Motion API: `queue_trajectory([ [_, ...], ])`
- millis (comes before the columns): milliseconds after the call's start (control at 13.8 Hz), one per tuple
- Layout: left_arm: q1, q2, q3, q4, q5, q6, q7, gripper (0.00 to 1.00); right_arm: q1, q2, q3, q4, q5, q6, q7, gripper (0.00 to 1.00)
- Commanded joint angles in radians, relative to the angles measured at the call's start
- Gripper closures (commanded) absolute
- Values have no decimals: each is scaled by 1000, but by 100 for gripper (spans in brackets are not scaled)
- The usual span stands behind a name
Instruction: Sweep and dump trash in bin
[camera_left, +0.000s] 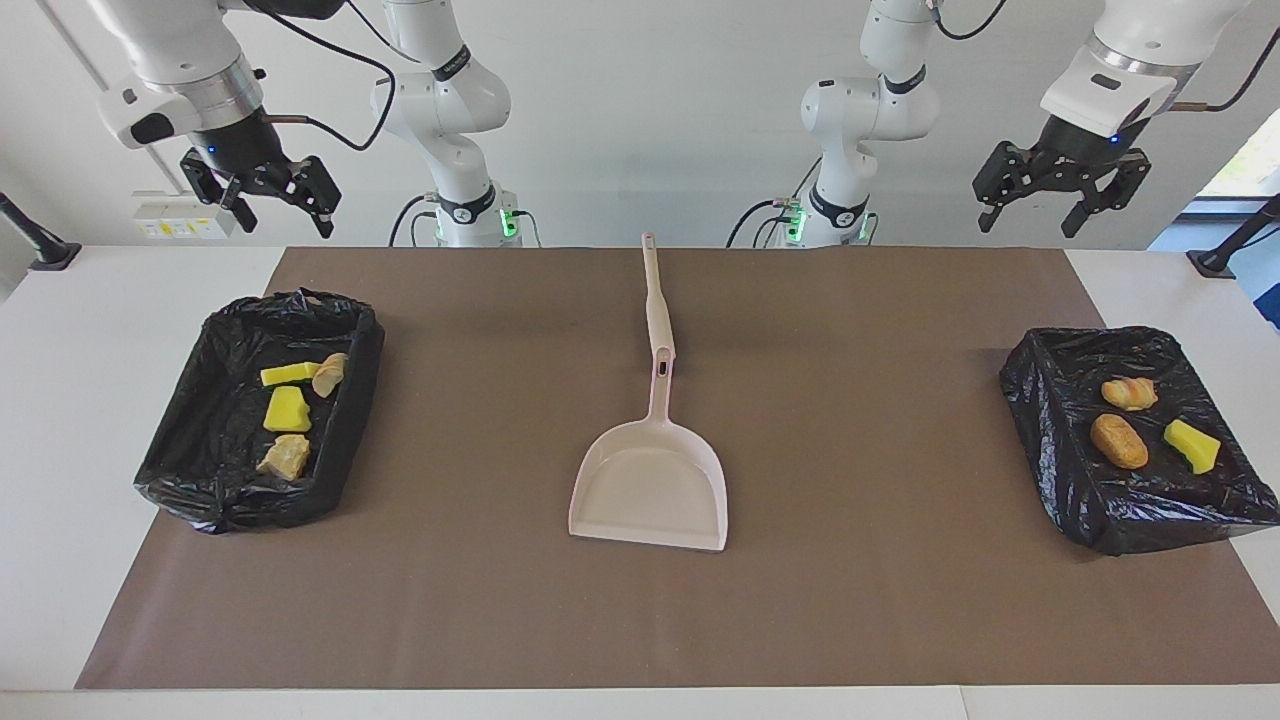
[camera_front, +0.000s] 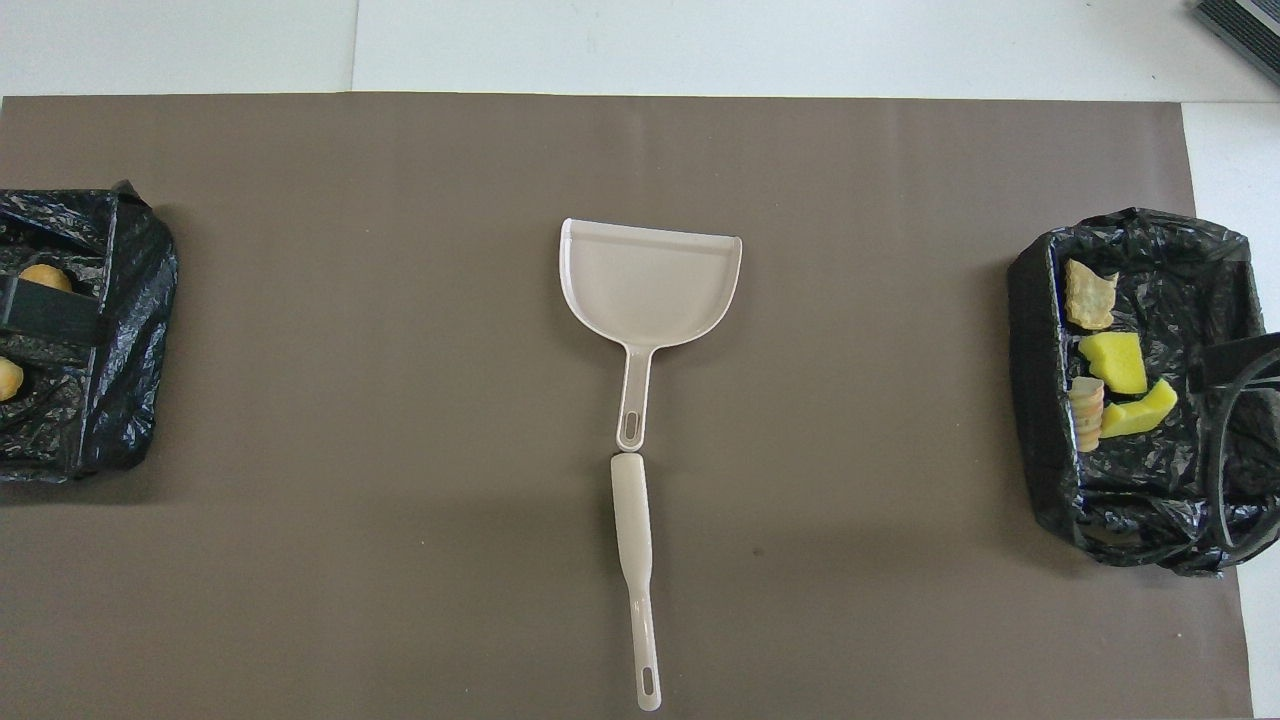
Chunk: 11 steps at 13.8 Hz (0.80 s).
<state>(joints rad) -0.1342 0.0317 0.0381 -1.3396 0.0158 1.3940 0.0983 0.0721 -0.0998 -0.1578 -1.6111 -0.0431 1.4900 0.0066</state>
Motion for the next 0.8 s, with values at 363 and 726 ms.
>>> queue_trajectory([
  [363, 50, -70, 2, -97, -2, 8, 61, 0, -9, -21, 6, -23, 9, 18, -2, 0],
  [726, 50, -98, 2, -141, -2, 19, 49, 0, -9, -21, 6, -23, 11, 16, 3, 0],
])
